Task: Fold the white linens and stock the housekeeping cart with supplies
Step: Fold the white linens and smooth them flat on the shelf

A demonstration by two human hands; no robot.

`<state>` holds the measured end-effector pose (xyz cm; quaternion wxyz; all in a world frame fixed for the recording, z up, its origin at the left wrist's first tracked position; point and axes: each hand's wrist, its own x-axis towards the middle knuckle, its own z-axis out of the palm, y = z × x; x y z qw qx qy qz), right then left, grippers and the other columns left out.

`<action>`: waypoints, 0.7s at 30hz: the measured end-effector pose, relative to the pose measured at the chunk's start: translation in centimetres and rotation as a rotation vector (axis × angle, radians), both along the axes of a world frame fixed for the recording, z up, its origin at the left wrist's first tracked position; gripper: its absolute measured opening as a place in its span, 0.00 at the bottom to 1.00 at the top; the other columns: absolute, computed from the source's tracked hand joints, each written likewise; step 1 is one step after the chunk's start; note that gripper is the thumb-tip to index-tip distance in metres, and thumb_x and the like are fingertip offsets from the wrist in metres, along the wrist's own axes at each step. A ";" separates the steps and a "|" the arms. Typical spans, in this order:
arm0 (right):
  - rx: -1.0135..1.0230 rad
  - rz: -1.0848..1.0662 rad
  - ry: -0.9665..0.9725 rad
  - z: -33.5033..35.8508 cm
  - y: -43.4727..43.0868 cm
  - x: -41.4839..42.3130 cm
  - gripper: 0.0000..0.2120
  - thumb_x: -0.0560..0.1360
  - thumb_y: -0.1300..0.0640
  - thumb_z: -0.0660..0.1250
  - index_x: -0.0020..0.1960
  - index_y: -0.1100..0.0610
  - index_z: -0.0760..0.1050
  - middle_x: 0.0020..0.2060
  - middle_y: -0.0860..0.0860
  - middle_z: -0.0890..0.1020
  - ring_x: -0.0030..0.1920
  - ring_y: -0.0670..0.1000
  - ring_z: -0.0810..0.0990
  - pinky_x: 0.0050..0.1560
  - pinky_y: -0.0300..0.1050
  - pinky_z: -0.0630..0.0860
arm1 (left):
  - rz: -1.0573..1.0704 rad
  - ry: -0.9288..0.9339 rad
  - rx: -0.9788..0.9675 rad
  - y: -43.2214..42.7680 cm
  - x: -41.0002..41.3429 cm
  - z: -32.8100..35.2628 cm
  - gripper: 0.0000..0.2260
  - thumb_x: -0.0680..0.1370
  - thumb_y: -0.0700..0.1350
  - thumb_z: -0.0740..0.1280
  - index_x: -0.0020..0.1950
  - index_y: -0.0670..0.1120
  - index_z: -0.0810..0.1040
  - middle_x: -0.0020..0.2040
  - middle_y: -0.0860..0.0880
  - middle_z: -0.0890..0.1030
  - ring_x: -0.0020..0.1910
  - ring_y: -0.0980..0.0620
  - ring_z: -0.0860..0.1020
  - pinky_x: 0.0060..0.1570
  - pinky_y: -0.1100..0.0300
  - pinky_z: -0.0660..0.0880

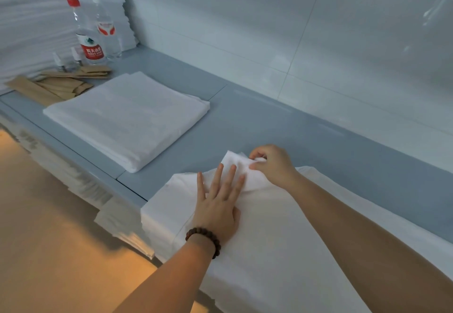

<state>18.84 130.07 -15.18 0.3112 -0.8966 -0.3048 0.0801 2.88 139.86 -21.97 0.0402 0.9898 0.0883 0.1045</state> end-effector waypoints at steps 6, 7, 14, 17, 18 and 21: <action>0.328 -0.083 -0.198 1.9 0.2 1.9 0.07 0.64 0.65 0.76 0.41 0.62 0.81 0.38 0.52 0.78 0.41 0.48 0.74 0.42 0.26 0.65 | -0.025 0.022 -0.028 0.1 0.1 -0.3 0.34 0.72 0.45 0.51 0.79 0.52 0.50 0.79 0.50 0.43 0.77 0.44 0.40 0.71 0.34 0.39; 0.346 -0.087 -0.227 2.1 0.5 2.3 0.07 0.64 0.66 0.76 0.40 0.62 0.80 0.39 0.52 0.78 0.41 0.48 0.74 0.43 0.26 0.65 | -0.021 0.044 -0.034 0.1 0.2 -0.4 0.33 0.73 0.46 0.48 0.79 0.53 0.48 0.79 0.50 0.40 0.77 0.44 0.37 0.71 0.34 0.37; 0.278 -0.062 -0.277 -0.5 3.8 4.8 0.03 0.68 0.71 0.71 0.40 0.66 0.79 0.43 0.61 0.78 0.45 0.59 0.78 0.44 0.34 0.67 | 0.059 0.201 -0.102 0.4 1.1 -1.6 0.29 0.76 0.59 0.37 0.78 0.57 0.42 0.79 0.50 0.41 0.76 0.41 0.34 0.68 0.33 0.32; 0.272 -0.050 -0.294 -1.5 4.3 5.2 0.02 0.71 0.69 0.70 0.44 0.66 0.80 0.49 0.61 0.80 0.53 0.61 0.78 0.52 0.38 0.68 | 0.067 0.207 -0.110 0.6 1.4 -2.0 0.30 0.76 0.63 0.37 0.78 0.57 0.40 0.79 0.50 0.41 0.76 0.41 0.35 0.67 0.33 0.32; 0.260 -0.048 -0.304 -1.8 4.2 5.0 0.04 0.72 0.68 0.69 0.47 0.64 0.81 0.55 0.60 0.79 0.58 0.60 0.76 0.57 0.40 0.67 | 0.071 0.208 -0.106 0.7 1.4 -2.2 0.30 0.76 0.63 0.37 0.78 0.57 0.40 0.79 0.50 0.41 0.76 0.41 0.35 0.67 0.33 0.31; 0.188 0.036 -0.394 -2.7 3.3 3.7 0.11 0.76 0.64 0.66 0.57 0.59 0.80 0.67 0.56 0.73 0.67 0.55 0.68 0.67 0.45 0.65 | 0.081 0.209 -0.085 0.7 1.5 -2.4 0.30 0.75 0.64 0.36 0.77 0.57 0.40 0.79 0.50 0.41 0.76 0.40 0.36 0.67 0.32 0.33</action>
